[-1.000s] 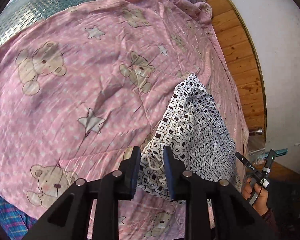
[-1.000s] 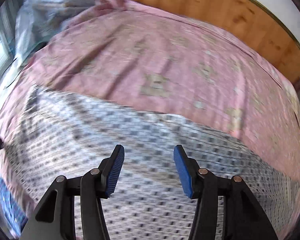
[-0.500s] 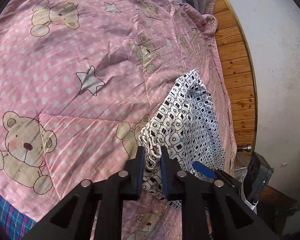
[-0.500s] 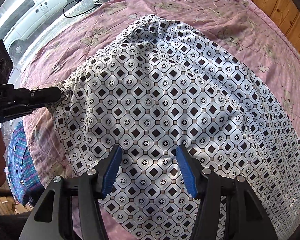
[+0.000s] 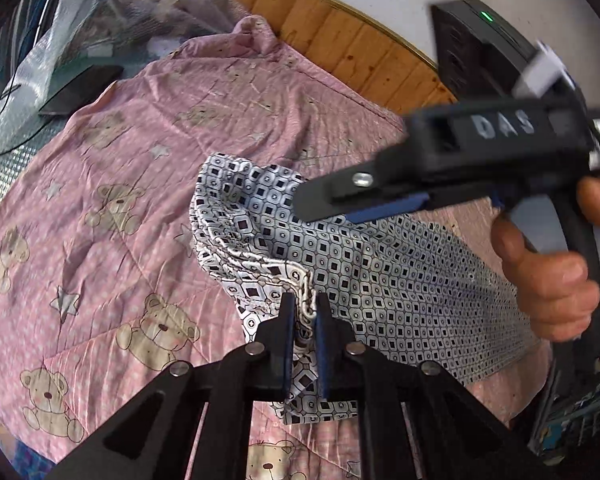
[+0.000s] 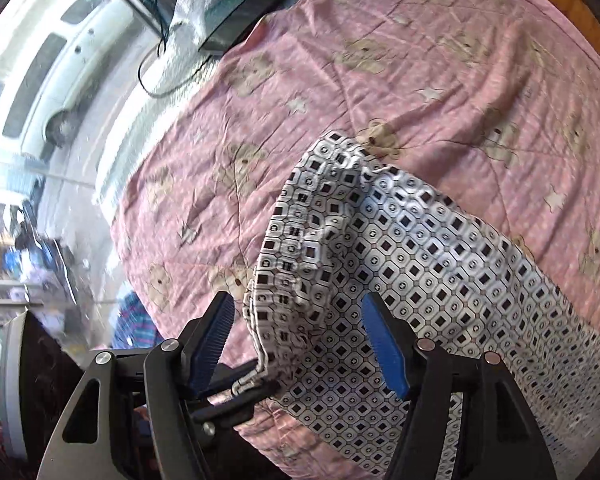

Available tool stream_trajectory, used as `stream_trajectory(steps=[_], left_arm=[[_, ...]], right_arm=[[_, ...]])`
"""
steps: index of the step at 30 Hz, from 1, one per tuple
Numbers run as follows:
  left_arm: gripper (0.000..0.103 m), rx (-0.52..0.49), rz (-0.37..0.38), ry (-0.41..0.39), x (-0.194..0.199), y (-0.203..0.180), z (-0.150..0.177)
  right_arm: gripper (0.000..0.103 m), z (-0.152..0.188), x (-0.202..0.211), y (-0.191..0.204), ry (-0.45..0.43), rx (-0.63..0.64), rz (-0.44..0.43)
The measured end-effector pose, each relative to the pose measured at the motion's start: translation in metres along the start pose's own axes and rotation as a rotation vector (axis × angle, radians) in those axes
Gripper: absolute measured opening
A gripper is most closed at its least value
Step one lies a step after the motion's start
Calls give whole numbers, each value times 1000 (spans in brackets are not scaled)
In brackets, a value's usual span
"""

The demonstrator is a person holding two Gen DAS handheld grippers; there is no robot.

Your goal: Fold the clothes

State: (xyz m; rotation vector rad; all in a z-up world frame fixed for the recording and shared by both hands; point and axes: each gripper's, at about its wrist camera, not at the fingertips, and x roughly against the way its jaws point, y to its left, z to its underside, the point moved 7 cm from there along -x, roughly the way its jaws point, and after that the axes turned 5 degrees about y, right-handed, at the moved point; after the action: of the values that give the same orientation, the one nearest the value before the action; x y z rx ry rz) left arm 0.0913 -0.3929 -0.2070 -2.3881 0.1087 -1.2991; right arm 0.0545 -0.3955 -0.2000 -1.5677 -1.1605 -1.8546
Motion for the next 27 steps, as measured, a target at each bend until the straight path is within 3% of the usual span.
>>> stream_trajectory(steps=[3,4,5,7,8,12,14,16,17,19,21,25,27], left_arm=[[9,-102,-40,2,-5,-19,6],[9,-115,-45,2,-6,-23,8],[9,-127,-49,2,-6,-26,10],[9,-124,-50,3,-6,-29,13],[9,-123,-48,-4,-4,-29,12],[9,-128,24,-48,8,-47,-1],[10,-137,162,-42,7,-72,-6],[12,-126,303,37,-9,-97,-1],[13,-125,330,83,-19,-106,4],[15,-124,358,162,-35,-113,18],[15,-111,381,223,-42,-111,28],[16,-54,408,241,-34,-90,23],[19,1,371,228,-37,-71,5]], right_arm=[[63,8,-35,4,143,97,98],[47,11,-46,5,191,129,131],[25,13,-44,-1,177,122,145],[19,18,-39,-12,140,103,172],[17,21,-26,-18,90,65,141],[16,62,38,-72,-120,-178,-38],[16,97,43,-112,-176,-331,-119],[16,134,39,-156,-218,-479,-182],[19,153,35,-179,-227,-544,-195],[30,186,16,-219,-205,-677,-195],[29,202,6,-235,-230,-741,-259],[36,206,18,-231,-286,-729,-291],[36,207,17,-227,-283,-712,-265]])
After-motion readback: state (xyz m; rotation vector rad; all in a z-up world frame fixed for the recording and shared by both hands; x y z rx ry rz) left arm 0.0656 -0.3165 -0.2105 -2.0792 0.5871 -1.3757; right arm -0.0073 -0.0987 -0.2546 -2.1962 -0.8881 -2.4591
